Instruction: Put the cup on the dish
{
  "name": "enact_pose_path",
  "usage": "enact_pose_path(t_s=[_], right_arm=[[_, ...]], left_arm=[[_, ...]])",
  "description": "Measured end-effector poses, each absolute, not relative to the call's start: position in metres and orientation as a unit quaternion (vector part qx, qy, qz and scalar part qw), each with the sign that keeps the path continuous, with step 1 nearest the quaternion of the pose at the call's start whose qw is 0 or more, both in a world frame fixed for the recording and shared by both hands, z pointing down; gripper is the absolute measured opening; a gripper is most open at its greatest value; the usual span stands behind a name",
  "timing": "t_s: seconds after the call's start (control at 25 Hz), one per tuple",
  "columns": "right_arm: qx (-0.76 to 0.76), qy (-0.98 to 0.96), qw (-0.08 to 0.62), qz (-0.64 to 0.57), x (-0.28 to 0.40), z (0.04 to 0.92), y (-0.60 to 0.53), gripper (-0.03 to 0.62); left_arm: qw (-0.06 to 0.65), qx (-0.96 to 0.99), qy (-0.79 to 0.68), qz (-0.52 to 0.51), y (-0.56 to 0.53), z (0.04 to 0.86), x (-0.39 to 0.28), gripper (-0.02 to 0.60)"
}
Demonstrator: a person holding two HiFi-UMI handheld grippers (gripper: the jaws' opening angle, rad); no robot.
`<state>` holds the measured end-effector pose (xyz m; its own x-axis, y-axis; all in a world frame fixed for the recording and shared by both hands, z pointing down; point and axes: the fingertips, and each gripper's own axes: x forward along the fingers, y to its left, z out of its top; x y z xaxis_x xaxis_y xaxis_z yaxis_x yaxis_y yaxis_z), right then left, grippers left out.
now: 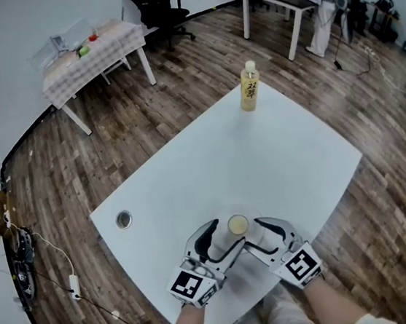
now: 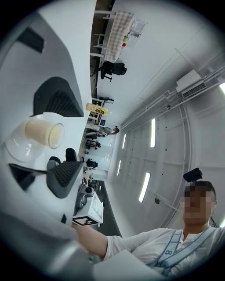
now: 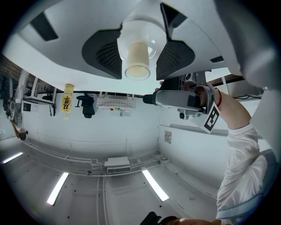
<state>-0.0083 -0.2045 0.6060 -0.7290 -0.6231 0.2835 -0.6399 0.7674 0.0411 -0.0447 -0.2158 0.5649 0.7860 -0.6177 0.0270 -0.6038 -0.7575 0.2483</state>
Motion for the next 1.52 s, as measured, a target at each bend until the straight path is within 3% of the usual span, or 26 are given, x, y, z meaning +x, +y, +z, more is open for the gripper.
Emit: enact_pose_path(t_s=[1.04, 1.52], right_arm=[[0.365, -0.928, 0.072, -0.036, -0.021, 0.481, -0.121, 0.252], [0.342, -0.935, 0.047, -0.082, -0.016, 0.422, -0.076, 0.24]], left_arm=[[0.072, 0.959, -0.266, -0.066, -0.119, 0.441, -0.052, 0.293], [0.04, 0.96, -0.26, -0.094, -0.072, 0.392, -0.058, 0.141]])
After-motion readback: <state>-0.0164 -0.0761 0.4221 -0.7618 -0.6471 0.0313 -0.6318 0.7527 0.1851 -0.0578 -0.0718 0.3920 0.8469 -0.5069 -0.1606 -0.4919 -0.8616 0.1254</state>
